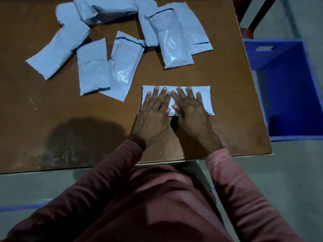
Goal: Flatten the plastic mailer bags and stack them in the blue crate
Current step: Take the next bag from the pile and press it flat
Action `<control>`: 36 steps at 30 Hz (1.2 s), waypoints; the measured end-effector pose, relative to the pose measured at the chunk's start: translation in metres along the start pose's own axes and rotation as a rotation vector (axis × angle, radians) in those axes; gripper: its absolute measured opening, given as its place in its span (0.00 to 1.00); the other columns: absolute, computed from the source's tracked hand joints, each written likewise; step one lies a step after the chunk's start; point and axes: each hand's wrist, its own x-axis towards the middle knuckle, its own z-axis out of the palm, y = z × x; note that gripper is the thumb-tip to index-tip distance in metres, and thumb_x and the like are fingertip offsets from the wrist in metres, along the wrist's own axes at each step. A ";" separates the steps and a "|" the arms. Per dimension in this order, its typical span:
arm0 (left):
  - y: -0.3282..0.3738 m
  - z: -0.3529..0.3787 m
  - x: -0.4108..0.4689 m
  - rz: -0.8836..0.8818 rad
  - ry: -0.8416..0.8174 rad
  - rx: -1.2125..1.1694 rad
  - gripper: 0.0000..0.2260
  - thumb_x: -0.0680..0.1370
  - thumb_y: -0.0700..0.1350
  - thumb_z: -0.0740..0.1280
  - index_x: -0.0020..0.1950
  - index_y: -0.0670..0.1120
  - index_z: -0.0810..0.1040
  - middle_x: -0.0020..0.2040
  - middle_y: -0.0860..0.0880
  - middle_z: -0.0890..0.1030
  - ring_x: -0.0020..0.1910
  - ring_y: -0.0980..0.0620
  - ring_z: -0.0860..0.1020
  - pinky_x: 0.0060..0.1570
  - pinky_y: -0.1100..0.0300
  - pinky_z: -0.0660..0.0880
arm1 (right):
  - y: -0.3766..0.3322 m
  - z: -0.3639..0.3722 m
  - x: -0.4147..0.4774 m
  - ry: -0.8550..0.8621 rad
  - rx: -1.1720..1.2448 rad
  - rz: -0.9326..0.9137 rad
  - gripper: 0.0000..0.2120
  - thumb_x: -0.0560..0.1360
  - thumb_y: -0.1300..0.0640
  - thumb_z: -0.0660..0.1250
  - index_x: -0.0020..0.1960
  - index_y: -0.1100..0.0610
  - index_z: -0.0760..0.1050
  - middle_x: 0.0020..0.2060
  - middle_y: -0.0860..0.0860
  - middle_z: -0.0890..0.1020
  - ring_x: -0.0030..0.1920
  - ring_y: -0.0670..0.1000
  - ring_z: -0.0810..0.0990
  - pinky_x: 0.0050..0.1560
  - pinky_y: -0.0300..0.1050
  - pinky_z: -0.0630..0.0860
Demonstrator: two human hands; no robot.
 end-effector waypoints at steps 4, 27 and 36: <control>-0.003 0.000 -0.029 -0.011 -0.003 0.016 0.25 0.87 0.51 0.49 0.84 0.44 0.59 0.84 0.42 0.55 0.84 0.39 0.48 0.81 0.39 0.51 | -0.001 -0.009 -0.034 0.094 -0.044 0.067 0.22 0.84 0.48 0.56 0.76 0.50 0.72 0.77 0.56 0.68 0.81 0.61 0.58 0.80 0.65 0.51; -0.042 -0.083 0.046 -0.201 -0.357 -0.389 0.31 0.72 0.53 0.80 0.72 0.47 0.75 0.67 0.46 0.79 0.65 0.46 0.76 0.64 0.52 0.74 | 0.019 -0.087 0.020 -0.200 0.158 0.117 0.34 0.76 0.56 0.74 0.79 0.45 0.66 0.77 0.49 0.70 0.75 0.53 0.68 0.75 0.48 0.65; -0.042 -0.093 0.079 -0.144 -0.607 -0.373 0.27 0.63 0.50 0.86 0.57 0.47 0.82 0.50 0.53 0.84 0.49 0.52 0.83 0.42 0.61 0.79 | 0.030 -0.098 0.048 -0.516 0.095 0.179 0.45 0.63 0.44 0.85 0.74 0.47 0.69 0.71 0.49 0.74 0.67 0.55 0.73 0.63 0.53 0.75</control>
